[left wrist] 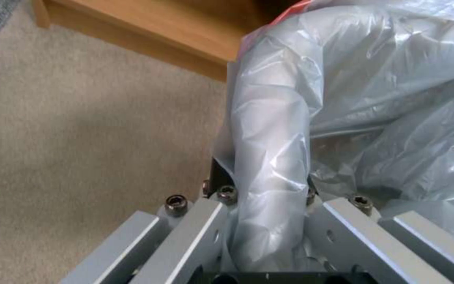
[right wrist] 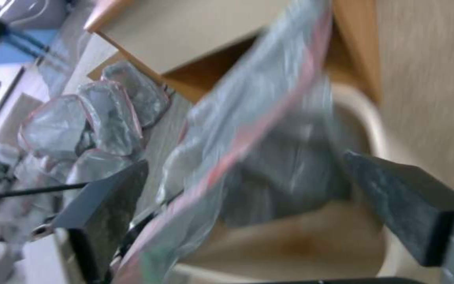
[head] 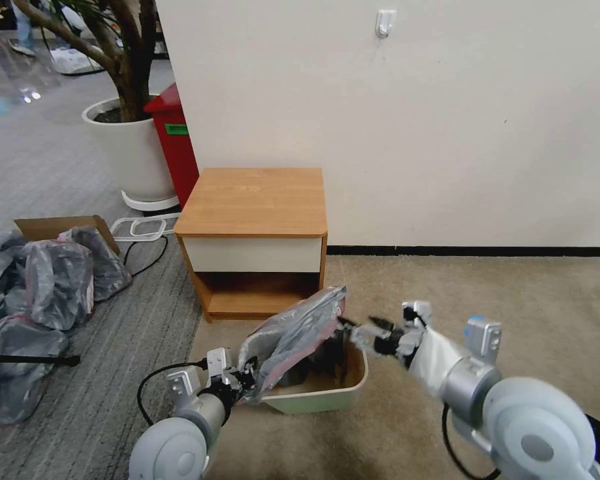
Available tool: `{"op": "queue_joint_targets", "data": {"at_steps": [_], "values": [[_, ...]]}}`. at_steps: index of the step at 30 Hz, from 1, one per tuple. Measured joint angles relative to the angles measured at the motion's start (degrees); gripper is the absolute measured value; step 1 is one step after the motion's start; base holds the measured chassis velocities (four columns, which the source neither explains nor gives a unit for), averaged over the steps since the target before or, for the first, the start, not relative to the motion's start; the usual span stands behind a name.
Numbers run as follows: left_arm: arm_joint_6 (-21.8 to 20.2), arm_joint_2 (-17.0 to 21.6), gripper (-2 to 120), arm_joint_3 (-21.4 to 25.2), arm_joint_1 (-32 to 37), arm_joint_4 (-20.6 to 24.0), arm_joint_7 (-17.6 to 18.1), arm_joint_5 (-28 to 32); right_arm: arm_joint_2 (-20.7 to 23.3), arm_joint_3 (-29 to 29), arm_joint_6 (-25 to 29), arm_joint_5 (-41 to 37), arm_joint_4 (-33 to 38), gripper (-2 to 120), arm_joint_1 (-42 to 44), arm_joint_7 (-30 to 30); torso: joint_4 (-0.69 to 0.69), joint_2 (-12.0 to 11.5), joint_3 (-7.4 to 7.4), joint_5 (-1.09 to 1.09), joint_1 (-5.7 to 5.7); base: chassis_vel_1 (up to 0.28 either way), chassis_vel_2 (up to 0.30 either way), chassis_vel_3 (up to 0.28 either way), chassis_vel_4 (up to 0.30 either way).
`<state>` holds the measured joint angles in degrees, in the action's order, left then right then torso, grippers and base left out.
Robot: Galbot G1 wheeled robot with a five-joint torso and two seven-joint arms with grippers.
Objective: Pick up the garbage bag from the table and place it over the trash can.
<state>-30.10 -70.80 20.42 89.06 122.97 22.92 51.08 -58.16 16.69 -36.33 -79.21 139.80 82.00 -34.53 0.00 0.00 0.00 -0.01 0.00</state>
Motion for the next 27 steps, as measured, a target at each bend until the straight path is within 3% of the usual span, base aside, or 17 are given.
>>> {"op": "queue_joint_targets", "data": {"at_steps": [5, 17, 27], "values": [[0.33, 0.01, 3, 0.10, 0.16, 0.99, 0.00, -0.09, -2.11, -4.32, 4.21, -2.70, -0.26, 98, -0.17, -6.12, 0.00, 0.00, 0.00, 0.01, 0.00, 0.000, 0.000, 0.000, 0.000], [0.69, 0.06, 3, 0.05, 0.58, 2.26, -0.06, -0.52, -5.53, -7.53, 7.05, -3.54, -2.24, 95, -1.99, -5.87, 0.00, 0.00, 0.00, 0.01, 0.00, 0.000, 0.000, 0.000, 0.000], [1.65, -0.11, 3, -0.36, 0.79, 2.50, -1.87, -2.20, -7.53, -8.45, 7.98, -5.57, -4.34, 82, -3.81, -5.98, 0.00, 0.00, 0.00, 0.01, 0.00, 0.000, 0.000, 0.000, 0.000]]}}
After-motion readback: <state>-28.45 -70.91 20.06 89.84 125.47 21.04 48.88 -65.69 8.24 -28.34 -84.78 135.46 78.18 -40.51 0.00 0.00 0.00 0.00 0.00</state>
